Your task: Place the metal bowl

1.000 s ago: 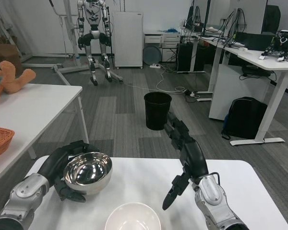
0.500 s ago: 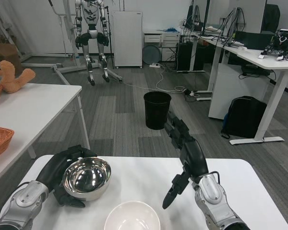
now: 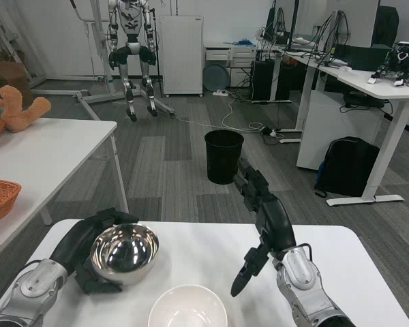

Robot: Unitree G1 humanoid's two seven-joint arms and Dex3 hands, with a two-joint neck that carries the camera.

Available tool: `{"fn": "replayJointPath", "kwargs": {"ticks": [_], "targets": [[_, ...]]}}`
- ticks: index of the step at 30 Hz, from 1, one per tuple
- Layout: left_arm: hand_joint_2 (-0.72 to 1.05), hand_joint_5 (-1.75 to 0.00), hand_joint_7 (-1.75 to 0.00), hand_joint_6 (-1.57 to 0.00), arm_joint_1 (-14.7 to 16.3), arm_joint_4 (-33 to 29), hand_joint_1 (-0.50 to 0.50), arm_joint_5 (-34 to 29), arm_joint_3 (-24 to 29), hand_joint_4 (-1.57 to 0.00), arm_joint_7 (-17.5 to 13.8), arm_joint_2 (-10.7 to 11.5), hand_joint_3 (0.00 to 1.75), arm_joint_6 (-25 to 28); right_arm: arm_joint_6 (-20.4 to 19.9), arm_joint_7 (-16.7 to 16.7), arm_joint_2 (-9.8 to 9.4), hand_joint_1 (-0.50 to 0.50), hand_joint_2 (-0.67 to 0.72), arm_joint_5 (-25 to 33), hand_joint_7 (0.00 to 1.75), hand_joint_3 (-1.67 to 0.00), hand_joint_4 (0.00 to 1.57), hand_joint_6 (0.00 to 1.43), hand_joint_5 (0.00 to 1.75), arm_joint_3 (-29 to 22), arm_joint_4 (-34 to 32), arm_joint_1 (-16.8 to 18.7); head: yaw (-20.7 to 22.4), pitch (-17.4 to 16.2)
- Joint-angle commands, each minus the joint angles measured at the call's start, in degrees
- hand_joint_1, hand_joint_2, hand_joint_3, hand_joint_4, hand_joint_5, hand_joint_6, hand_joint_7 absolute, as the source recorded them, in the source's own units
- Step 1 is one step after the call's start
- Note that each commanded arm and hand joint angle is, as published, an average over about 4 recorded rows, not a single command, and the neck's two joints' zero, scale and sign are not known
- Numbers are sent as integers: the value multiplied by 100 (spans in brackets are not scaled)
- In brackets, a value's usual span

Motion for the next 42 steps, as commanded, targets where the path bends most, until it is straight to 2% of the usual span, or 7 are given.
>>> {"fn": "replayJointPath", "kwargs": {"ticks": [1, 6, 11, 21, 29, 35, 42], "targets": [[43, 0, -37, -20, 119, 25, -49, -322, -218, 0, -194, 95, 63, 116, -46, -41, -14, -42, 63, 64, 0, 0, 0, 0, 0, -22, 11, -148, 8, 11], [38, 0, -19, 0, 205, -65, -48, -518, -293, 0, -306, 106, 39, 224, -46, -41, -20, -42, 66, 71, 0, 0, 0, 0, 0, -20, 29, -170, 77, 46], [25, 0, -7, 0, 291, -272, -48, -935, -396, 0, -324, 126, 9, 263, -46, -41, -22, -42, 63, 68, 0, 0, 0, 0, 0, -20, 38, -194, 103, 19], [-8, 0, -7, 0, 396, -568, -48, -981, -438, 0, -449, 179, 7, 430, -46, -43, -14, -42, 60, 62, 0, 0, 0, 0, 0, -13, 27, -214, 174, -31], [-59, 0, -3, 0, 708, -1144, -48, -962, -128, 0, -517, 179, 0, 619, -19, -50, -9, -42, 60, 51, 0, 0, 0, 0, 0, -2, -11, -214, 307, -62], [-64, 0, -2, 0, 840, -1759, -48, -926, 584, 0, -513, 108, 0, 633, -11, -50, -18, -42, 60, 42, 0, 0, 0, 0, 0, 29, -15, -249, 403, -57], [-64, 0, 0, 0, 635, -2304, -48, -843, 1216, 0, -484, 135, 0, 538, -15, -50, -31, -42, 63, 64, 0, 0, 0, 0, 0, 127, -28, -267, 322, 0]]}}
